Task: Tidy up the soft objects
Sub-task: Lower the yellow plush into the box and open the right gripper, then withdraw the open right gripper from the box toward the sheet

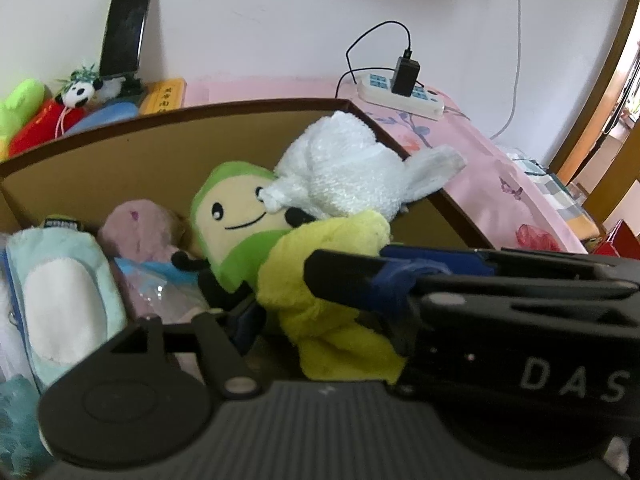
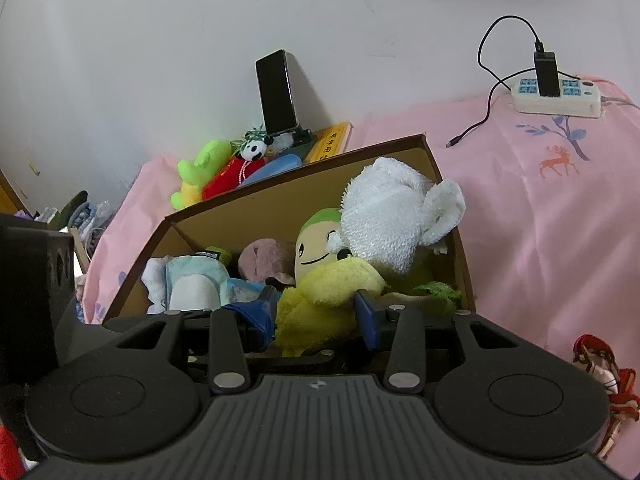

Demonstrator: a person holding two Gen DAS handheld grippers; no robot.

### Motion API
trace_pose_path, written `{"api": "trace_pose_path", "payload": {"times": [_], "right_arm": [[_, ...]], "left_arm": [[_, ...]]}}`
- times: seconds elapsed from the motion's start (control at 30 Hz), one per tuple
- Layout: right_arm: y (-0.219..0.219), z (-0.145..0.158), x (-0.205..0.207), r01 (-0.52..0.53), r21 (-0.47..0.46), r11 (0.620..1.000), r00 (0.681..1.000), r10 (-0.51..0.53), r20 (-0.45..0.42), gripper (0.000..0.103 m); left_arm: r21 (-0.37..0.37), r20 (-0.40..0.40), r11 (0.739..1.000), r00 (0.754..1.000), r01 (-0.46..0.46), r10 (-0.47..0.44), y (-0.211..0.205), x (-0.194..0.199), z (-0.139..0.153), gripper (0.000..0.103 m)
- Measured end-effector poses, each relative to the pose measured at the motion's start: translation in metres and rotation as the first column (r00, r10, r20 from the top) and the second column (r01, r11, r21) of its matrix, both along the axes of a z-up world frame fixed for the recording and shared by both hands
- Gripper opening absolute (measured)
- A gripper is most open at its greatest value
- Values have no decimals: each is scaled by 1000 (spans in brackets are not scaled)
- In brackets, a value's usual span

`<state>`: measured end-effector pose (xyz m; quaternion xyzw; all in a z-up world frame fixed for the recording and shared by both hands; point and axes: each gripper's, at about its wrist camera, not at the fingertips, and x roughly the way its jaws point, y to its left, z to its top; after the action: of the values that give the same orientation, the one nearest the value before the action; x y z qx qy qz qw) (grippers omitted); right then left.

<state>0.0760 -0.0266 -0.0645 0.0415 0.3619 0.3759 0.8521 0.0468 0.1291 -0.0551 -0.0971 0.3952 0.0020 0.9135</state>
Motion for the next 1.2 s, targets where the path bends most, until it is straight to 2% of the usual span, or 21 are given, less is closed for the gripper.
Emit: {"api": "trace_pose_path", "payload": {"times": [0.3,0.47,0.83,1.2], "right_arm": [[-2,2,-3,9,5,1000,1000,-9,3,25],[-8,8,-6,33,4,999,999,-33,16,29],[-26,15,-9,71,43,997,997,-71,2,29],[-36,20,-19,63,65,996,998,-64,8,29]], "left_arm": [[9,-9,1000,1000,-18,18,0,0,1,62],[50,-11,998,999,-37,38,-3,0,5,62],[135,8,989,998,-66,66,-12,-9,23,62],[163,9,982,996,-93,93,-23,-23,32,62]]}}
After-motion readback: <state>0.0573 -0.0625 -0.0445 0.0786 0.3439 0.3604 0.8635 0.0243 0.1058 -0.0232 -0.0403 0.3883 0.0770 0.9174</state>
